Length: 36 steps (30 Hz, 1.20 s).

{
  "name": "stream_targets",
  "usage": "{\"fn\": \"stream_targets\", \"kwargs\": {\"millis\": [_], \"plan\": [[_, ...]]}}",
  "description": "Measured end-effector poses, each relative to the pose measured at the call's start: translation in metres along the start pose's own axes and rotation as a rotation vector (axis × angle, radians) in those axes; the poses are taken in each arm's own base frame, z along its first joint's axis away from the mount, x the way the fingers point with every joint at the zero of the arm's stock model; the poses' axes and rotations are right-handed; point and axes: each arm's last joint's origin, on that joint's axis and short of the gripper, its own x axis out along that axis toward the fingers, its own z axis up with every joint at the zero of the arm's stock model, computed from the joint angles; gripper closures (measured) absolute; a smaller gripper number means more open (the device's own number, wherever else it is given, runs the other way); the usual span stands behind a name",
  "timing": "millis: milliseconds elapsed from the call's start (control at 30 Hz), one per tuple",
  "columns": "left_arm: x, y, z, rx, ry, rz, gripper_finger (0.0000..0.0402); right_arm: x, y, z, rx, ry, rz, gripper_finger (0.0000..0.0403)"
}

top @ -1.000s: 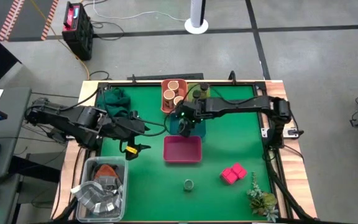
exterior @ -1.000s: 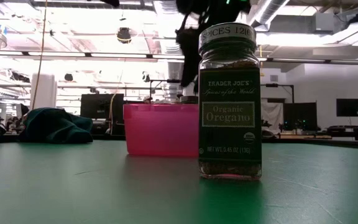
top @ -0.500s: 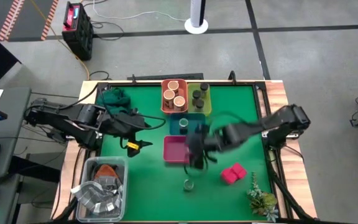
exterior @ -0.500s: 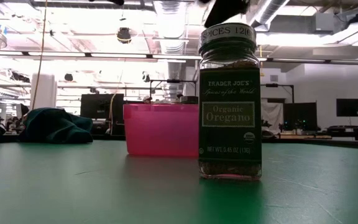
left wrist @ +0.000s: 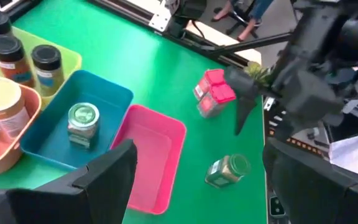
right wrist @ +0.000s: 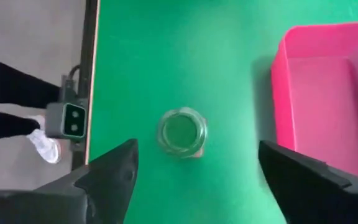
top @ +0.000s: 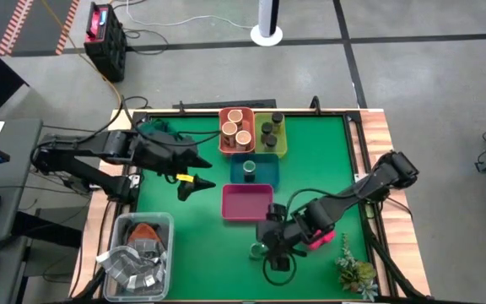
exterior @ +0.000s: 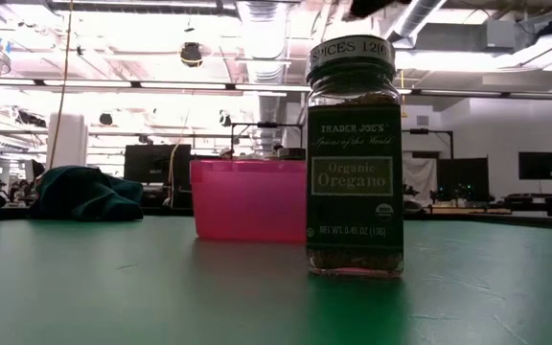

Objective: Sort spices by type
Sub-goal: Put the green seasoning bottle into the blue bin

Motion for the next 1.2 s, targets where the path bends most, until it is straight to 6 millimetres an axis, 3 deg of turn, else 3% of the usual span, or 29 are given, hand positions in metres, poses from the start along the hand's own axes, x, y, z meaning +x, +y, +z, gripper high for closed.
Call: {"fn": "stream_targets", "kwargs": {"millis": [200,433,633,833,1000,1200], "plan": [[0.000,-0.001,0.001,-0.028,-0.011,-0.009,0.0072,0.019,0.000,0.005,-0.059,0.040,0.015,0.0009],[-0.003,-0.002,0.002,-0.066,-0.014,-0.039,0.0072,0.041,0.011,0.019,-0.144,0.048,0.015,0.0010],[-0.009,-0.001,0.004,-0.071,-0.045,-0.029,0.0072,0.071,0.013,0.009,-0.135,0.144,-0.025,0.0006],[-0.013,-0.001,0.004,-0.069,-0.052,-0.031,0.0072,0.090,0.017,-0.001,-0.114,0.207,-0.033,0.0007],[-0.013,-0.001,0.003,-0.068,-0.048,-0.028,0.0072,0.108,0.015,-0.009,-0.093,0.279,-0.031,0.0029],[-0.013,-0.001,0.003,-0.063,-0.045,-0.026,0.0072,0.115,0.013,-0.010,-0.088,0.283,-0.036,0.0097]]}}
